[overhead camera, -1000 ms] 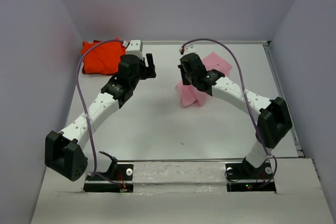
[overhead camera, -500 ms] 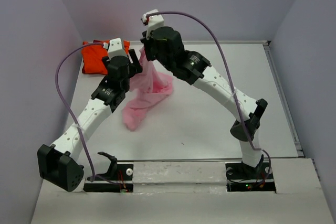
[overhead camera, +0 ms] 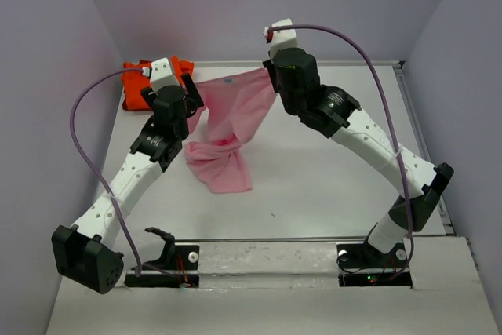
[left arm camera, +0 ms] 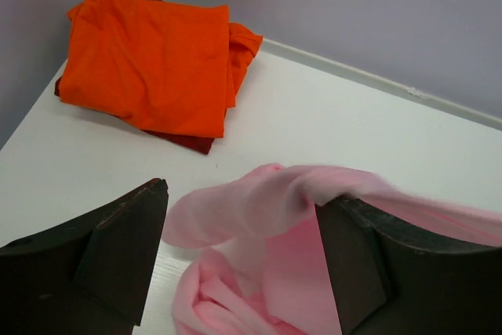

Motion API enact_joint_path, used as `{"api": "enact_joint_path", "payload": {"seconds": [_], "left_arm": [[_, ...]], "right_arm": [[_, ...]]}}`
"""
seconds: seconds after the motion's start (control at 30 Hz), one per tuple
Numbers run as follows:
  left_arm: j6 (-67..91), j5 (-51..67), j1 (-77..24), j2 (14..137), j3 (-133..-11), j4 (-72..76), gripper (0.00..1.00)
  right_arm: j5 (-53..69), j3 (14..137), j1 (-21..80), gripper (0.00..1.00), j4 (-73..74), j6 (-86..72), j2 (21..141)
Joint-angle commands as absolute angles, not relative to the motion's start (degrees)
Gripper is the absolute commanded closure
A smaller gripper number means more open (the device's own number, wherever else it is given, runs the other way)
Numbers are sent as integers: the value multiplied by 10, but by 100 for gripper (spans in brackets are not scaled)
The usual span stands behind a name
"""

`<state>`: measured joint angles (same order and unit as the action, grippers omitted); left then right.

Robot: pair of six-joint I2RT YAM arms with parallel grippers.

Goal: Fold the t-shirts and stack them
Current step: Flatten out the crumpled T-shirt at the center of the board.

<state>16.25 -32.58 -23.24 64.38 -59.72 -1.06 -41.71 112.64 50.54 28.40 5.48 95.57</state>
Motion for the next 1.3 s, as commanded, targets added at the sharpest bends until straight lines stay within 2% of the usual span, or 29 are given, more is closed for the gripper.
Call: {"api": "enact_joint_path", "payload": {"seconds": [0.0, 0.3, 0.5, 0.63, 0.73, 0.83, 0.93, 1.27], "left_arm": [[170, -312, -231, 663, -606, 5, 16], [161, -247, -231, 690, -609, 11, 16], [161, -223, -235, 700, -611, 10, 16], [160, -218, -236, 701, -611, 11, 16], [159, -210, -236, 703, -612, 11, 16], [158, -204, -236, 704, -613, 11, 16], [158, -201, -236, 703, -612, 11, 16], [157, -178, -238, 710, -612, 15, 16]], "right_arm": [[-515, 1011, 483, 100, 264, 42, 899], [-534, 739, 415, 100, 265, -60, 860], [-513, 683, 362, 100, 292, -107, 879], [-462, 681, 362, 100, 319, -128, 901], [-404, 709, 362, 67, 339, -130, 915], [-387, 716, 362, 52, 336, -127, 911], [-367, 725, 362, 46, 312, -113, 908], [-328, 768, 374, 43, 286, -99, 941]]}}
